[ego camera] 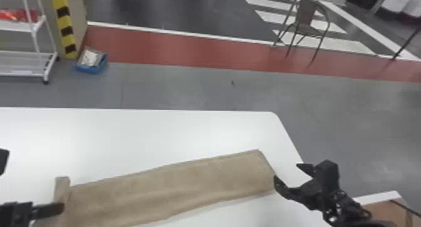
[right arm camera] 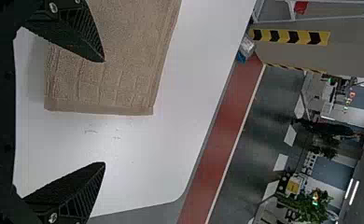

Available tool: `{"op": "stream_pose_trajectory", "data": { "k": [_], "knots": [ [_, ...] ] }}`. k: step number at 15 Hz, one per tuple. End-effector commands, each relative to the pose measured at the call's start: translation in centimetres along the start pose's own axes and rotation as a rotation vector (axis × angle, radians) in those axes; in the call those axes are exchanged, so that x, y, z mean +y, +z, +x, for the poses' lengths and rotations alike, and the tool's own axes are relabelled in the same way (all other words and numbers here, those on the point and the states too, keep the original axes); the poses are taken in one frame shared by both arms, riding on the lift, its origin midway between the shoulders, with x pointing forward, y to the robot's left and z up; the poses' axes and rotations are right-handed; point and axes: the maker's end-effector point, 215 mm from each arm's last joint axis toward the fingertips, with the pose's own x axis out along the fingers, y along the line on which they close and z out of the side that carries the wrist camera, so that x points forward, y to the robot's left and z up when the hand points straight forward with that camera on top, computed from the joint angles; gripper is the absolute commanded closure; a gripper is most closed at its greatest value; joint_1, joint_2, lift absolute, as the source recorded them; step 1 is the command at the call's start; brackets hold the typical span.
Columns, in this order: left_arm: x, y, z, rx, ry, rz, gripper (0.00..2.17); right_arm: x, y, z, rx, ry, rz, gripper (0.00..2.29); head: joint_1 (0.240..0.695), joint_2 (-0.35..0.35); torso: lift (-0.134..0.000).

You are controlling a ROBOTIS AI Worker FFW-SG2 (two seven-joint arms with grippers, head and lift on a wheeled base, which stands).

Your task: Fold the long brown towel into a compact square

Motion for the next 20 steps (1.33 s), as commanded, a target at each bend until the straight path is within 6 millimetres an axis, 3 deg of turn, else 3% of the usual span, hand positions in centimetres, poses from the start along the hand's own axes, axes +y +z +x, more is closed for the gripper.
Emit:
{"op": "stream_pose_trajectory", "data": {
  "k": [1, 4, 11, 14, 20],
  "knots": [
    [-1.6, 0.5, 0.2, -0.010, -0.043, -0.008, 1.33, 0.2, -0.2, 0.1, 0.001, 0.003, 0.000, 0.09, 0.695, -0.325, 0.000],
    [-4.1, 1.4, 0.7, -0.030, -0.097, -0.026, 1.33, 0.2, -0.3, 0.1, 0.003, 0.003, 0.002, 0.09, 0.695, -0.346, 0.000],
    [-12.1, 3.9, 3.1, -0.063, -0.197, -0.011, 1.33, 1.7, -0.1, 1.3, -0.002, 0.021, -0.011, 0.09, 0.695, -0.350, 0.000],
    [-14.0, 3.7, 4.7, -0.067, -0.215, 0.000, 1.33, 1.6, -0.3, 1.3, 0.000, 0.019, -0.012, 0.09, 0.695, -0.350, 0.000],
    [-15.9, 2.8, 7.9, -0.097, -0.242, 0.010, 1.33, 1.5, -0.2, 1.3, -0.003, 0.016, -0.016, 0.09, 0.695, -0.350, 0.000]
  ]
}}
